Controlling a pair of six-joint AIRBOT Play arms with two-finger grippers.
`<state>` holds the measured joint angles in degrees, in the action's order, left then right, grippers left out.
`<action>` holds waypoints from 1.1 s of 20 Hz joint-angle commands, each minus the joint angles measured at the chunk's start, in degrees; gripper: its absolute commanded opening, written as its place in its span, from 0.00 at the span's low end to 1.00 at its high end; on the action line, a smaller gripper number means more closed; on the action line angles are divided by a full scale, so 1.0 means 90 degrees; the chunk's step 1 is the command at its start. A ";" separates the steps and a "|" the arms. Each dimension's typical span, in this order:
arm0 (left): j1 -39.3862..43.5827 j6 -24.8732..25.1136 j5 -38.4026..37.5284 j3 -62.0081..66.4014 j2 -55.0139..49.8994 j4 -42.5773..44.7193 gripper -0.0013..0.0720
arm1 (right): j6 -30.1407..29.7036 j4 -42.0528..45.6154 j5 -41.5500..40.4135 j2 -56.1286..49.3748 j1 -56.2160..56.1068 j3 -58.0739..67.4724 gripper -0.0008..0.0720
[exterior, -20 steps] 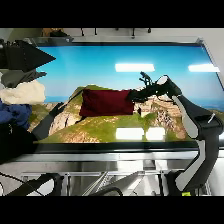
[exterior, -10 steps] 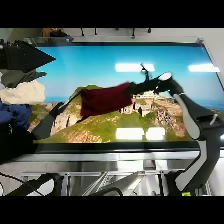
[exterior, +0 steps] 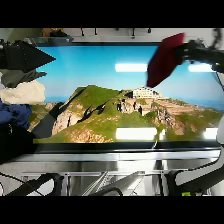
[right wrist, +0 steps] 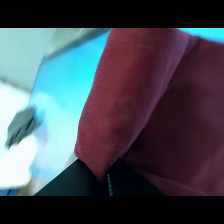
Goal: Fold the shirts.
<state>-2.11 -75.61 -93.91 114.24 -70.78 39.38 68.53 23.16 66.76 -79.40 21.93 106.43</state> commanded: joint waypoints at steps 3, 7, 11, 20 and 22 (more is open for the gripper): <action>0.0005 -0.0041 0.0000 0.0002 0.0000 0.0000 0.04 | 0.1251 0.1477 0.0158 0.0092 0.1433 0.0092 0.04; 0.0005 -0.0041 0.0000 0.0002 0.0000 0.0000 0.04 | 0.2909 0.3354 0.0483 0.0092 0.1846 0.0092 0.04; 0.0005 -0.0041 0.0005 0.0002 0.0000 0.0002 0.04 | 0.2866 0.2538 -0.0386 0.0019 0.1824 0.0092 0.04; 0.0005 -0.0039 -0.0027 0.0002 -0.0185 -0.0005 0.04 | 0.5115 0.4775 0.0848 0.0097 0.1846 0.0075 0.04; 0.0007 -0.0051 -0.0100 0.0002 -0.0291 -0.0019 0.04 | 0.5632 0.5576 0.1501 0.0248 0.1846 0.0017 0.04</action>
<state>-2.09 -75.99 -94.19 114.24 -72.31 39.35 111.11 62.15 72.03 -78.46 38.50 106.98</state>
